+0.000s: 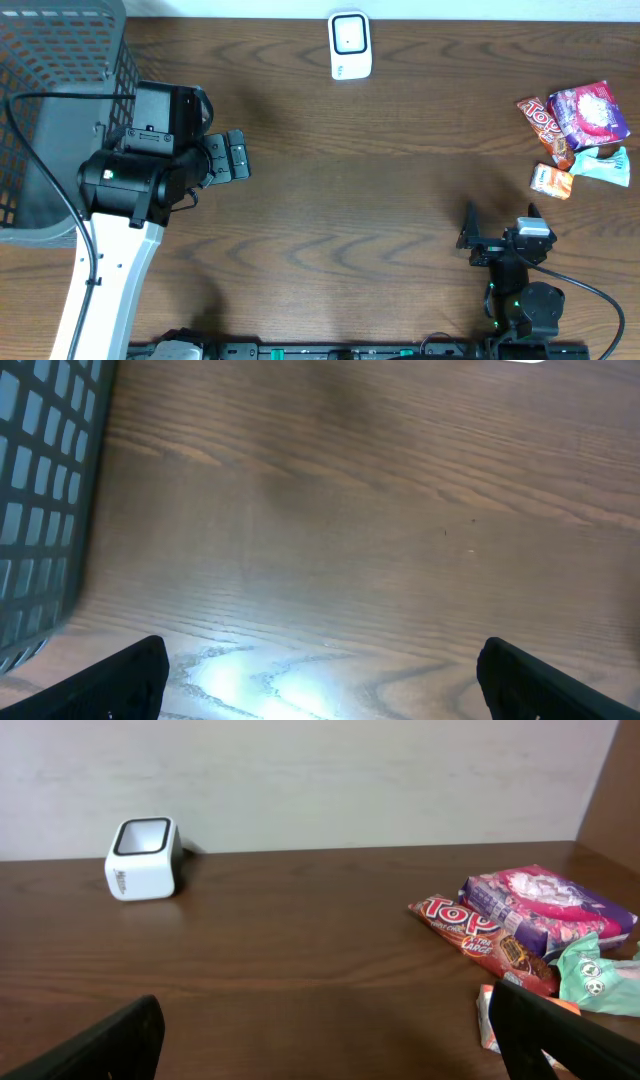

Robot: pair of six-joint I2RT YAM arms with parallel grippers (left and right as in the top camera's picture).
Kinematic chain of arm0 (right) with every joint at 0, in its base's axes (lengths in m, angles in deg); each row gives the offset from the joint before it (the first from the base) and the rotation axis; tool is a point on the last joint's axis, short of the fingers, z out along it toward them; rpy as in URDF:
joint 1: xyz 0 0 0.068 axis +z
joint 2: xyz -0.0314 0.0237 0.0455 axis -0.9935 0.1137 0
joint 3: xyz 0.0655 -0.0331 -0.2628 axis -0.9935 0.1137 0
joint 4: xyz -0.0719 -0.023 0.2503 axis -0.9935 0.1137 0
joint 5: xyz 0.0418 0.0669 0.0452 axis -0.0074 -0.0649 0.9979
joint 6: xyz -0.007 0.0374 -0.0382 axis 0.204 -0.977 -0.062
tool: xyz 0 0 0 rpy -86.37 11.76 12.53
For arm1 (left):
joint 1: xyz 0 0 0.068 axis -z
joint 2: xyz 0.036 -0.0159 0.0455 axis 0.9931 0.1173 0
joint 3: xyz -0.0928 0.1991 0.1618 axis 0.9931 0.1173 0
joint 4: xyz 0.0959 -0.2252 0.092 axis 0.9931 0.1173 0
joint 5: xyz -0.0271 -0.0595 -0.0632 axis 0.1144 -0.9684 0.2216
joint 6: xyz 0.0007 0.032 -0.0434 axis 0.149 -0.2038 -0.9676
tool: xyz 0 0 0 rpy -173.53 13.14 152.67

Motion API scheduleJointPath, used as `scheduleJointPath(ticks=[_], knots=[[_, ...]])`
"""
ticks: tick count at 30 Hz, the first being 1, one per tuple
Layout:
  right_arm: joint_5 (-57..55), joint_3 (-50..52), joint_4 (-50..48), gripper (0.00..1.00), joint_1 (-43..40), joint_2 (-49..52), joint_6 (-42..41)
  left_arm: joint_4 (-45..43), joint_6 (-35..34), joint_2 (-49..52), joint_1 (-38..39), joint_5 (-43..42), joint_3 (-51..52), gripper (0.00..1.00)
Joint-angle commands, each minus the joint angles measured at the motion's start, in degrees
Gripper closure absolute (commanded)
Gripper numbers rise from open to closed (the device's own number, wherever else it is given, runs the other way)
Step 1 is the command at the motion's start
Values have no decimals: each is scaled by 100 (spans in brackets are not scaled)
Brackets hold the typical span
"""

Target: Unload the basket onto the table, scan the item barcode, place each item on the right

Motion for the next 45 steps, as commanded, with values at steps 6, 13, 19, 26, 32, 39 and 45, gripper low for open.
scheduleJointPath(ticks=[6, 13, 19, 26, 32, 39, 45], knots=[[26, 11, 46, 1, 68, -37, -61, 11, 33, 11, -7, 72, -13, 2], [26, 11, 44, 1, 66, -37, -129, 11, 33, 11, -7, 72, -13, 2], [24, 11, 46, 1, 66, -37, -149, 11, 35, 11, -7, 72, -13, 2], [28, 11, 44, 1, 83, -37, -146, 11, 35, 11, -7, 72, -13, 2], [46, 11, 46, 1, 87, -37, -149, 11, 35, 11, -7, 72, -13, 2], [68, 11, 44, 1, 87, -37, -146, 11, 33, 11, -7, 72, -13, 2], [70, 11, 46, 1, 87, -37, -146, 11, 33, 11, -7, 72, -13, 2]])
